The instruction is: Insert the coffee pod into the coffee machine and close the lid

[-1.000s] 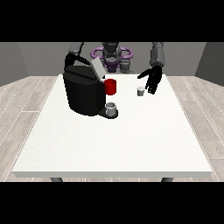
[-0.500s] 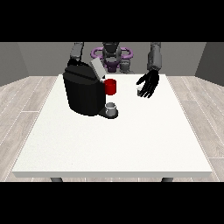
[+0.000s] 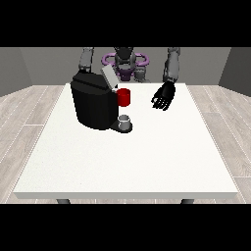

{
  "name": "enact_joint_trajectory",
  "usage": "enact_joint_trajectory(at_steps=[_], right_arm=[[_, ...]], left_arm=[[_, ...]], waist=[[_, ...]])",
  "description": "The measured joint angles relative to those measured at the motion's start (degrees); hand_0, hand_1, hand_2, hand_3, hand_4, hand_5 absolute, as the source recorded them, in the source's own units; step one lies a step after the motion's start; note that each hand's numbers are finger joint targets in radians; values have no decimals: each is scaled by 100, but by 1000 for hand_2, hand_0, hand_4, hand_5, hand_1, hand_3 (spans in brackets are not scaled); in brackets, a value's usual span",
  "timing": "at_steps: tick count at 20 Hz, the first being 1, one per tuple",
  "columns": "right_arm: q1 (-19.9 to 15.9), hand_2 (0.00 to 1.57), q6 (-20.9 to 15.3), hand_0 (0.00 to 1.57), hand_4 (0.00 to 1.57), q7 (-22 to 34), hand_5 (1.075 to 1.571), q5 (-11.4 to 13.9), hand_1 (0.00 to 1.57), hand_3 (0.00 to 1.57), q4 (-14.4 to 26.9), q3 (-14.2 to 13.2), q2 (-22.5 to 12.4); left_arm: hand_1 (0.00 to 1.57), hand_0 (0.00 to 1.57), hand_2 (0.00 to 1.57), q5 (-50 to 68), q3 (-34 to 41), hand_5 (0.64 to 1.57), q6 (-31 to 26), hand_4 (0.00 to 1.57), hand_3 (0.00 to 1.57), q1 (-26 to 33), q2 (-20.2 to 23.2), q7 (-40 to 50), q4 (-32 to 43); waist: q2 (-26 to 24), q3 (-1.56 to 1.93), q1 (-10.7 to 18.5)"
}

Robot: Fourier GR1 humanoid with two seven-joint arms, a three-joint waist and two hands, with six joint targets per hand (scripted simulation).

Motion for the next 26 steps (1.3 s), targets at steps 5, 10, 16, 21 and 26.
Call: enact_joint_trajectory(at_steps=[5,10,16,21,26], right_arm=[[-37,0,59,0,0,-36,1571,-62,0,0,188,-51,11],[-37,0,82,0,0,-219,1571,-169,0,0,565,-211,4],[-9,0,126,0,0,-375,1571,-271,0,0,844,-339,-25],[38,0,-131,0,0,-135,1571,30,0,0,957,-235,-39],[73,0,-238,0,0,-60,1571,156,0,0,1258,-254,-79]], left_arm=[[730,730,961,-396,-185,1571,-161,392,849,-57,0,9,312],[1036,1036,1121,-642,-169,1571,-411,395,1006,-219,-98,-47,574],[1420,1420,1402,-689,33,1571,-371,494,1332,-394,-257,-299,723],[1420,1420,1410,-371,280,1571,-661,518,1332,-579,-419,-488,689],[1402,1402,1390,-260,300,1571,-1367,542,1329,-837,-556,-253,460]], waist=[[-138,4,42],[-309,1,128],[-410,-2,163],[-605,-3,194],[-961,-2,318]])
